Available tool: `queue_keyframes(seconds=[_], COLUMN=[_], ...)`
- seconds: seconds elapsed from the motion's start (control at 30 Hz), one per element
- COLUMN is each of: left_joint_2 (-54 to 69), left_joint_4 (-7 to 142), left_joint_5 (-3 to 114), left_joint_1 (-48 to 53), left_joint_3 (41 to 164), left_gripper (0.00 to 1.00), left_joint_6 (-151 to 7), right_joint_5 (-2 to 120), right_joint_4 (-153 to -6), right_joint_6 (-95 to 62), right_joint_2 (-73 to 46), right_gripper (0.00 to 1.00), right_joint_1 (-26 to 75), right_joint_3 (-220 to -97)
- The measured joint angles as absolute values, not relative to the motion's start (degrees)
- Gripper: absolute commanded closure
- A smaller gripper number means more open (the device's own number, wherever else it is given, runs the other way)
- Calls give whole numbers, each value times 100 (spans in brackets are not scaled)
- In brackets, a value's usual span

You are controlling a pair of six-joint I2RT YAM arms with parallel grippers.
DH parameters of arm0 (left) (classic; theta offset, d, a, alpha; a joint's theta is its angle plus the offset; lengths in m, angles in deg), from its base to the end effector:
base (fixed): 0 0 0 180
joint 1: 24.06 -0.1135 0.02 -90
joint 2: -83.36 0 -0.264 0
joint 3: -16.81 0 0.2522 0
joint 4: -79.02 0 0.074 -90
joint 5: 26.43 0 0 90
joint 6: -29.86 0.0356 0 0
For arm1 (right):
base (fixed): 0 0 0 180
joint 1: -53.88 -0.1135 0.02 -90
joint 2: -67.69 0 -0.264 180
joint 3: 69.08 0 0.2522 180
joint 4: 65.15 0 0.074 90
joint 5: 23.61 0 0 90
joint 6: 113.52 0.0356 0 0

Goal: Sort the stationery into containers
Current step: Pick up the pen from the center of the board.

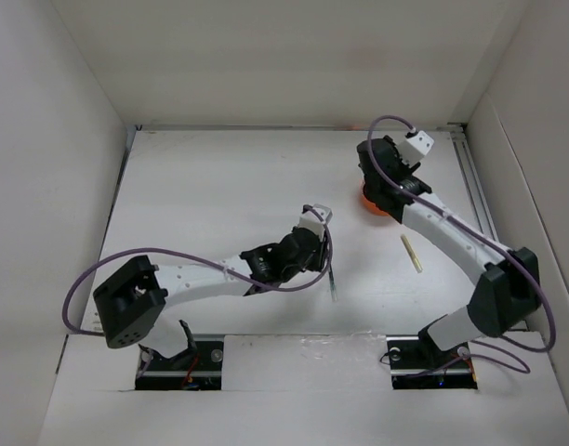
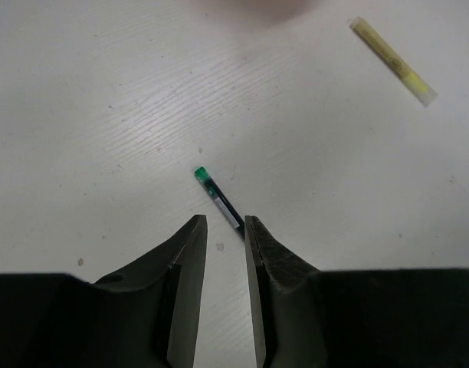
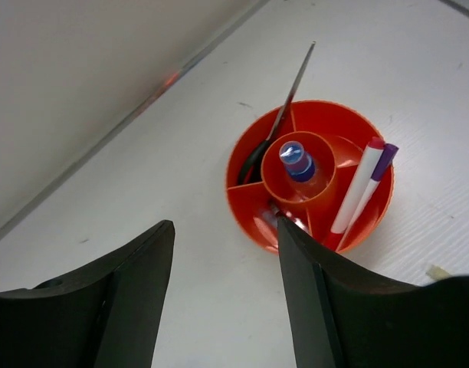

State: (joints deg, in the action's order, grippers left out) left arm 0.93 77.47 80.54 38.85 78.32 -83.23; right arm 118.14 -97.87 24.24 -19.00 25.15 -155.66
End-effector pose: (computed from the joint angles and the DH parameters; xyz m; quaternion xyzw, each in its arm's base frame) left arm 0.1553 -0.2807 0.2439 0.2029 0.8010 -0.2852 0.4857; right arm 0.3095 0.1378 0.3245 0.3365 0.7447 -0.0345 0.5753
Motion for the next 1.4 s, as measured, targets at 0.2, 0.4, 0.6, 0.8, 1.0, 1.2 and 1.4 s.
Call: queue_keyframes(seconds=[0.2,0.4,0.6,0.8,1.0,1.2,1.4], left_joint_2=[-510,-812,-1354,-1732,-1970,-2191,-2233], left_joint_4=[7388,7003,6534,6164,5937,5799,5718], left_joint_5=[8183,8119,8218,8255,8397,8605,8799], left_joint_1=[4185,4388,4663,4971,4956,4969,4974], left_joint_3=[8328,8352,8608,8960,9146,9325,9351], left_gripper=[76,58,56,56,57,60,85], left_joint_6=[-8480,-8946,-9431,-9711,-9879,-9912,-9971], right_joint_5=[11079,10371,9820,9414,9171,9018,8902], right_joint_4=[-9669,-9641,-9497,-9271,-9138,-9051,-8996], right_joint_6=[2556,2628,2626,2626,2626,2626,2626], right_joint_2=[-825,-314,137,399,471,473,471], right_gripper=[35,33,33,33,33,33,33], right_joint_1=[2296,2180,2207,2274,2322,2349,2381], right_joint_3=[-14642,-13794,-13337,-13164,-13061,-12991,-12970])
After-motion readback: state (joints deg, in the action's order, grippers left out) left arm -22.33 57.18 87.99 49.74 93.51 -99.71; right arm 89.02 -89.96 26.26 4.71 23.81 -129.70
